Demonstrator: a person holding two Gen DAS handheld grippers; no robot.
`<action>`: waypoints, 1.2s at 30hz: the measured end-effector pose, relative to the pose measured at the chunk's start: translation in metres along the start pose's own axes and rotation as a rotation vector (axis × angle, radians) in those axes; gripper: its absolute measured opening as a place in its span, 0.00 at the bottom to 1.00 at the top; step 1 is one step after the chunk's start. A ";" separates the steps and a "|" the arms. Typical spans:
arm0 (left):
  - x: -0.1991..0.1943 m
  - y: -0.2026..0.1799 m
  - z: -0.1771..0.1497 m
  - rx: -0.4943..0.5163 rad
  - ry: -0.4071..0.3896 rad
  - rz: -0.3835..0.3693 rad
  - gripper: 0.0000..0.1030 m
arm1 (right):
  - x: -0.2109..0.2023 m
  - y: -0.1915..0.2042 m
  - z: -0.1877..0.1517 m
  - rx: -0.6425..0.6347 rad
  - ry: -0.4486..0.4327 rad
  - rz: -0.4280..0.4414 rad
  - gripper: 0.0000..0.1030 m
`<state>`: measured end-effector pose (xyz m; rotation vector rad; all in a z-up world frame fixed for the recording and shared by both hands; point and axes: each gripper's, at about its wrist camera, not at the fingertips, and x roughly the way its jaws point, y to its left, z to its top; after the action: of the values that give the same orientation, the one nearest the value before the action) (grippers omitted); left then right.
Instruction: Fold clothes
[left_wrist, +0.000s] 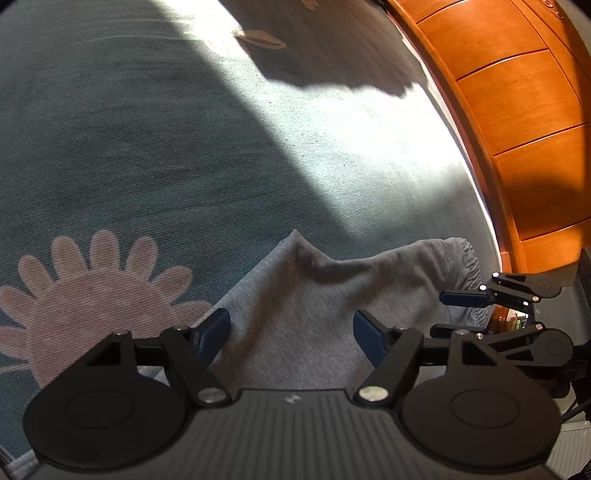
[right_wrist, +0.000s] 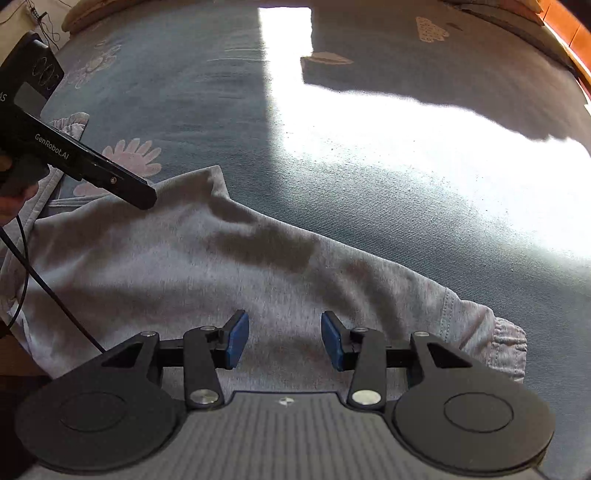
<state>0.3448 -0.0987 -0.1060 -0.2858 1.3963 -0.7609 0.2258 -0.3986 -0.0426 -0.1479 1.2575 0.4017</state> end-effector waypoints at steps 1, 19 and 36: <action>-0.001 0.000 -0.003 0.003 0.006 -0.021 0.71 | 0.002 0.003 0.006 -0.010 0.002 0.001 0.47; 0.005 0.028 -0.025 -0.055 0.002 -0.169 0.76 | 0.087 0.020 0.119 -0.016 0.099 0.303 0.40; 0.007 0.043 -0.027 -0.101 0.002 -0.256 0.77 | 0.105 -0.001 0.153 -0.118 0.197 0.527 0.13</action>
<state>0.3321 -0.0647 -0.1419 -0.5509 1.4180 -0.9009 0.3894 -0.3274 -0.0945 0.0497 1.4634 0.9349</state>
